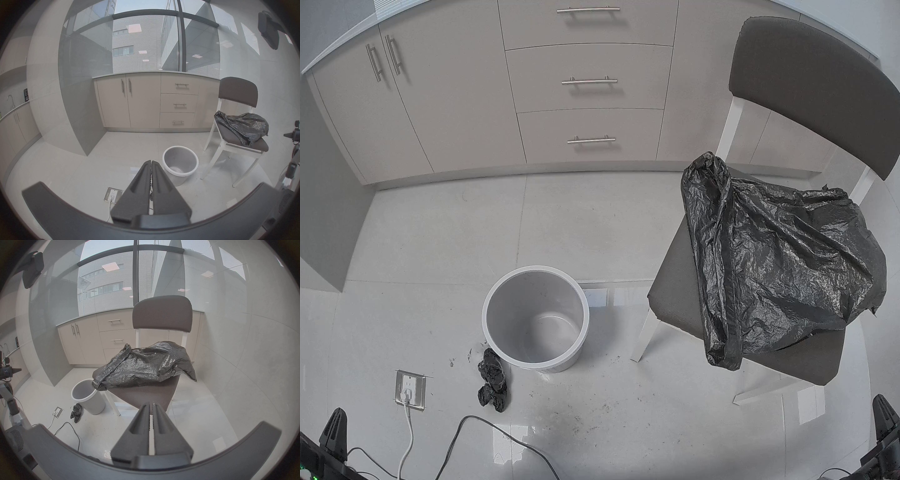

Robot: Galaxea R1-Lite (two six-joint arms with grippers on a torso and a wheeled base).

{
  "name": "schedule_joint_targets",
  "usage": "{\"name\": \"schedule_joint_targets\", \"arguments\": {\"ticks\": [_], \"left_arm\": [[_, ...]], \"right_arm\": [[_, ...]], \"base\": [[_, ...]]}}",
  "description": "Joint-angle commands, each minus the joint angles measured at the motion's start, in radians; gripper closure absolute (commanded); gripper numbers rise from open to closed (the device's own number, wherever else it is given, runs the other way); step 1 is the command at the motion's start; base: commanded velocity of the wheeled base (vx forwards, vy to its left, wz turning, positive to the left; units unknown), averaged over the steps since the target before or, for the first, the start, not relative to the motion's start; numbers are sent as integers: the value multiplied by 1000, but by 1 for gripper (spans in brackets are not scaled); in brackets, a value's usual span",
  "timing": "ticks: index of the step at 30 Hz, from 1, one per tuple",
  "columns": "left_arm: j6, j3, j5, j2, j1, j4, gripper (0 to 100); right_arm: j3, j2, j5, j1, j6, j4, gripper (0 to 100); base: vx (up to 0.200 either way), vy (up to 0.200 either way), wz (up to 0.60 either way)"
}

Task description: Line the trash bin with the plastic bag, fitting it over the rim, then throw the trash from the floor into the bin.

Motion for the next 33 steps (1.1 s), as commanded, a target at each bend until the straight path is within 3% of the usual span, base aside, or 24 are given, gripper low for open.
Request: {"name": "schedule_joint_targets", "arguments": {"ticks": [1,4,6,13,14,15,16,17,18,19,20,21,26,28,30,31,32,33], "left_arm": [[-47,-109,3,7,-3,-20,100],[-108,-360,3,143,-4,44,100],[-108,-418,-2,165,-4,86,100],[-119,-391,-7,160,-4,122,100],[-122,-368,-8,157,-4,122,100],[-130,-345,-8,153,-4,122,100],[-130,-345,-8,153,-4,122,100],[-146,-333,-11,143,-4,122,100],[-148,-334,-14,143,-4,122,100],[-177,-339,-25,140,-4,122,100],[-177,-339,-25,140,-4,122,100],[-217,-340,-30,137,-4,124,100],[-291,-320,-33,142,-6,132,100],[-315,-316,-50,146,-6,139,100],[-326,-313,-59,146,-6,139,100],[-326,-313,-59,146,-6,139,100],[-344,-311,-59,145,-6,141,100],[-347,-311,-60,145,-6,145,100]], "right_arm": [[12,-1,-6,0,-16,-1,100],[12,-10,-6,0,-21,-3,100],[12,-16,-6,1,-19,-4,100],[8,-21,-9,7,-13,-20,100],[-65,-5,-20,7,28,-66,100],[-274,94,-44,21,151,-122,100],[-274,94,-44,21,151,-122,100],[-616,301,-91,59,312,-106,100],[-636,311,-92,62,312,-99,100],[-815,400,-84,75,228,8,100],[-815,400,-84,75,228,8,100],[-897,496,-49,92,123,154,100],[-907,737,-5,116,100,111,100],[-950,957,-60,208,111,-9,100],[-976,1050,-138,279,114,-41,100],[-976,1050,-138,279,114,-41,100],[-1033,1185,-221,385,129,-66,100],[-1055,1231,-235,417,143,-72,100]], "base": [[0,0,0],[0,0,0],[0,0,0],[0,0,0],[0,0,0],[0,0,0],[0,0,0],[0,0,0],[0,0,0],[0,0,0],[0,0,0],[0,0,0],[0,0,0],[0,0,0],[0,0,0],[0,0,0],[0,0,0],[0,0,0]]}}
